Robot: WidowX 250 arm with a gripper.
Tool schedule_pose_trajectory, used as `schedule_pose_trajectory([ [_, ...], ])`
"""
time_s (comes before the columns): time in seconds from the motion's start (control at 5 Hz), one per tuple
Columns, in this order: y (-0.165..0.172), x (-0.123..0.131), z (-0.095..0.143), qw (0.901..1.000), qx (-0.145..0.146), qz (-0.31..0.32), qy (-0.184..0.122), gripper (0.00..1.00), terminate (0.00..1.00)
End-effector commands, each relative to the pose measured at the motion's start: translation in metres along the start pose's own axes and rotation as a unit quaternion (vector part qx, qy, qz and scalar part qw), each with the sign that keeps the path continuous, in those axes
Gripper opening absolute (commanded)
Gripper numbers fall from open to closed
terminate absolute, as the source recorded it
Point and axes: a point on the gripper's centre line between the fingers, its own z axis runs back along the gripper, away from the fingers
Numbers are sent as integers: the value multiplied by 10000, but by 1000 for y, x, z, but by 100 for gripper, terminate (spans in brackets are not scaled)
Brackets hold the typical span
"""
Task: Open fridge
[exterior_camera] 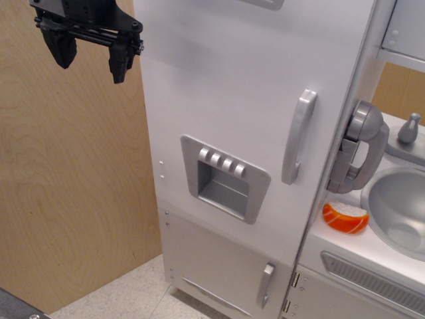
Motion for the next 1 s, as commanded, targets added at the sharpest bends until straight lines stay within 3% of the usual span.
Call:
schedule_pose_trajectory([
  [0.0, 0, 0, 0, 10000, 0, 0, 0, 100, 0],
  [0.2, -41, -5, 4, 9992, -143, -337, 150, 100, 0],
  [0.4, -88, -14, 13, 9948, -382, -942, 52, 100, 0],
  [0.8, -160, -34, 15, 9797, -886, -1713, -556, 100, 0],
])
